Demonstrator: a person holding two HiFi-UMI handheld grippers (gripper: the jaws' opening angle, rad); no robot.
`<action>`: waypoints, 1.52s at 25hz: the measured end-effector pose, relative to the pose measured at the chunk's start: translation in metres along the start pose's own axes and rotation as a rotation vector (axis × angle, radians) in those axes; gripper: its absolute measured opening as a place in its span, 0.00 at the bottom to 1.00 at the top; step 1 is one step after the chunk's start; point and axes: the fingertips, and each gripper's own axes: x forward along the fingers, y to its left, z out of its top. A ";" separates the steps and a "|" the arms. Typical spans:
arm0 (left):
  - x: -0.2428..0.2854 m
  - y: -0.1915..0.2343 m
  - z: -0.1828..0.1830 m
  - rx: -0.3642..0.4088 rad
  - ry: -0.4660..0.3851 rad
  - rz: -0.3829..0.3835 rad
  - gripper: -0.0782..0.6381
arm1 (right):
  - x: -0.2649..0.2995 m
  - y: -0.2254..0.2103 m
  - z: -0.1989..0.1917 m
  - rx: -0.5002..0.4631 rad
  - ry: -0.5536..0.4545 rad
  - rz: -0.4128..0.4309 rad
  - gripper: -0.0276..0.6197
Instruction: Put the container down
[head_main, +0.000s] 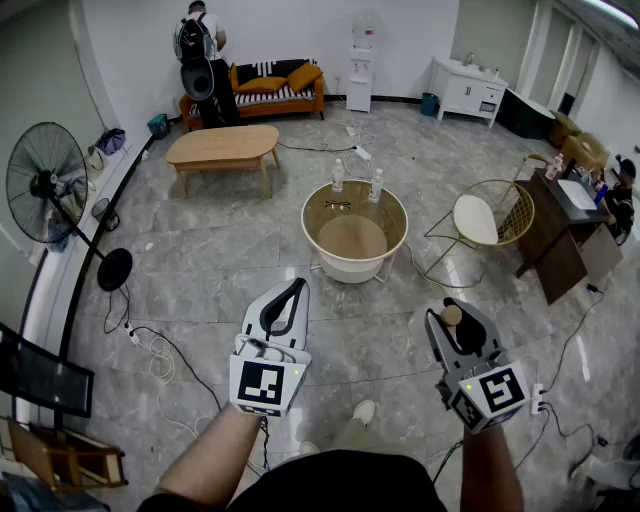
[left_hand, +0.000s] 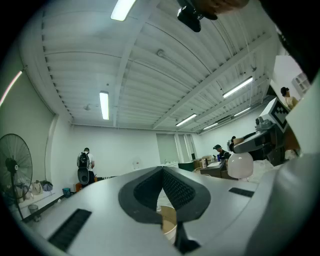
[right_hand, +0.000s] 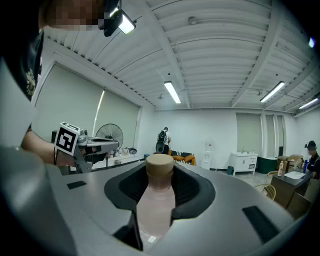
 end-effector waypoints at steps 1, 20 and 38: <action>0.008 -0.001 0.001 0.006 0.000 -0.003 0.13 | 0.004 -0.008 0.002 0.001 0.001 -0.008 0.27; 0.152 -0.010 -0.017 0.011 0.027 0.035 0.13 | 0.083 -0.135 -0.006 0.060 -0.018 0.066 0.27; 0.203 0.011 -0.030 0.020 0.026 0.080 0.13 | 0.136 -0.203 -0.016 0.046 -0.009 0.046 0.27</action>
